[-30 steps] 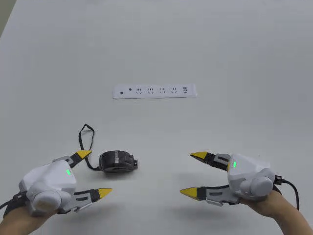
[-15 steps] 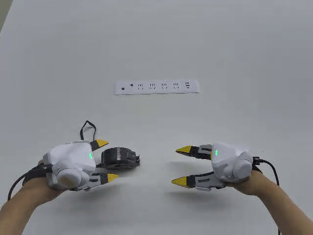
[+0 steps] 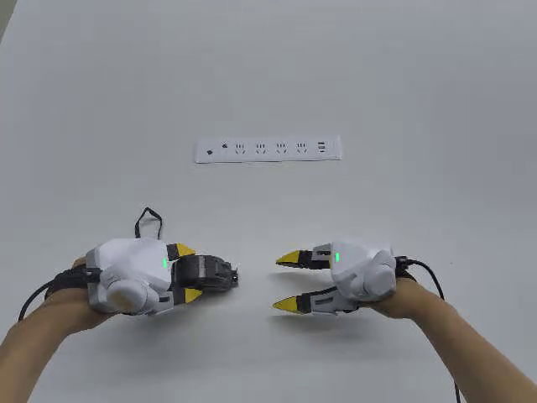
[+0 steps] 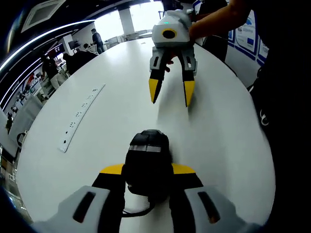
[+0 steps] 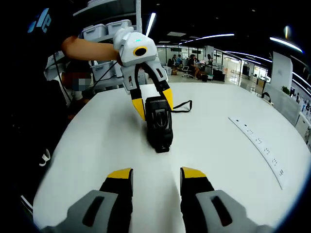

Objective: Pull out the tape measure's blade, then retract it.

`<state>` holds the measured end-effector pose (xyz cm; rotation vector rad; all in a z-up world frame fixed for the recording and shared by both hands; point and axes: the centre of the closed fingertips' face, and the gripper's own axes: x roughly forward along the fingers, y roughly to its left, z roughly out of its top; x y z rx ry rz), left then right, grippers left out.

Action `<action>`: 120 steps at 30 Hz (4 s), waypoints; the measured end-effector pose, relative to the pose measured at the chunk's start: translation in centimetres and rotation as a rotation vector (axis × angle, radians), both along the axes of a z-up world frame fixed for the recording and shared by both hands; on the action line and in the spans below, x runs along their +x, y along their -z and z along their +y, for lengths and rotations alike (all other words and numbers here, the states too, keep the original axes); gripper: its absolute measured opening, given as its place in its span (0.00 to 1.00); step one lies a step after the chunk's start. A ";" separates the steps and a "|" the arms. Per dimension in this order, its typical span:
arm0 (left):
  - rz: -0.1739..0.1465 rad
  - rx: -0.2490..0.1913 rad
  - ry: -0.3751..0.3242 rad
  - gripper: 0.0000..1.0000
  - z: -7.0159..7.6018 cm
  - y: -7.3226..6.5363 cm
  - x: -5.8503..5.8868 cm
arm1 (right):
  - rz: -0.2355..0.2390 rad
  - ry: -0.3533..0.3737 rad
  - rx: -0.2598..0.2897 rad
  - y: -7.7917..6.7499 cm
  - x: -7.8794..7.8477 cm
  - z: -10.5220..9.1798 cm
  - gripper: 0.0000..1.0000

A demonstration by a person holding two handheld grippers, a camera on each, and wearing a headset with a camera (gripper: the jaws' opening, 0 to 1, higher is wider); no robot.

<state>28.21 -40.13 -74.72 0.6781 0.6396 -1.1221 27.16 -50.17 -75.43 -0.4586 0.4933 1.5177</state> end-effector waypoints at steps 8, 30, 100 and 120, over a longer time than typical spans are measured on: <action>0.013 -0.007 0.056 0.29 0.0 0.1 -0.1 | -0.006 0.004 0.029 0.5 0.7 2.6 0.33; 0.010 -0.046 0.034 0.29 0.1 0.2 -0.1 | 0.031 -0.018 0.005 3.0 0.8 5.9 0.17; 0.029 -0.055 0.028 0.29 0.2 -0.2 -0.3 | 0.038 -0.068 -0.029 2.1 1.2 -1.3 0.09; 0.028 -0.046 0.032 0.29 0.1 -0.3 -0.3 | 0.064 -0.053 -0.042 1.9 1.4 -4.9 0.09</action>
